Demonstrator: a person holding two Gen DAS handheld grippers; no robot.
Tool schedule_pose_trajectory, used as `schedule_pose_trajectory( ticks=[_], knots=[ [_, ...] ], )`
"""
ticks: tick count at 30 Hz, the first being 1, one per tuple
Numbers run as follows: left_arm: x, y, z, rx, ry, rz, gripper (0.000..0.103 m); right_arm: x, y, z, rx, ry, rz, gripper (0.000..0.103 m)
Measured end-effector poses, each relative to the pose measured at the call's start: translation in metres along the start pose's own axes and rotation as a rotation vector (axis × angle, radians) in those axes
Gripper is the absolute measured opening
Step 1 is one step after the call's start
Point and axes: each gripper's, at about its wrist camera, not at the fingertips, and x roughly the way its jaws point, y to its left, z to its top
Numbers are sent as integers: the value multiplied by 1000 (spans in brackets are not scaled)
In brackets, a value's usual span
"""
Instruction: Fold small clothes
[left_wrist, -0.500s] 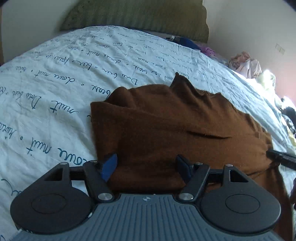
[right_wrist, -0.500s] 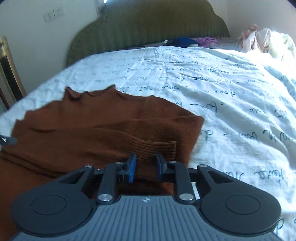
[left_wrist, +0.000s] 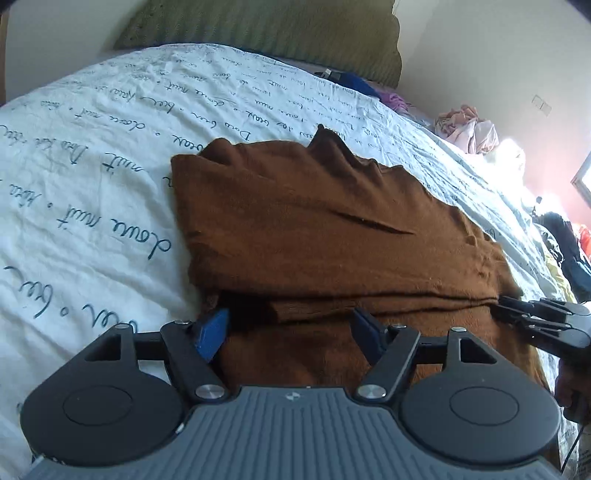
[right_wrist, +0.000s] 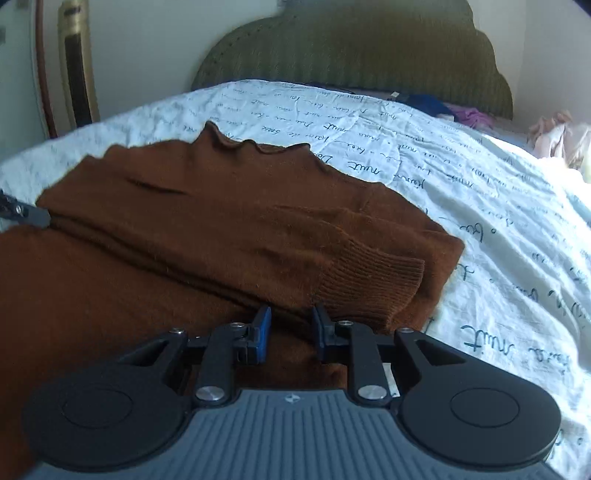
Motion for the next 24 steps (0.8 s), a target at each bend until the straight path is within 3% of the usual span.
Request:
schedule_pose_trajectory(
  ticks=[3, 5, 8, 9, 13, 17, 18, 21, 24],
  knots=[
    [-36, -1, -14, -36, -73, -152, 75, -21, 7, -1, 95, -11, 47, 26],
    [-42, -11, -28, -8, -46, -188, 79, -31, 19, -6, 107, -30, 73, 27],
    [-26, -17, -59, 42, 68, -166, 75, -30, 39, -24, 71, 7, 84, 27],
    [-34, -19, -69, 89, 24, -150, 75, -33, 42, -31, 49, 5, 65, 27],
    [-65, -6, -85, 81, 40, -156, 75, -61, 29, -59, 87, -4, 31, 27],
    [-90, 33, -85, -24, -32, -138, 81, -87, 17, -73, 100, 23, 48, 29],
    [-90, 41, -82, -58, -41, -136, 81, -93, 14, -75, 108, 26, 52, 35],
    [-79, 60, -60, -142, -59, -154, 81, -103, 1, -75, 170, -7, 76, 77],
    [-55, 68, -34, -191, -54, -175, 78, -99, -24, -71, 286, -65, 58, 78]
  ],
)
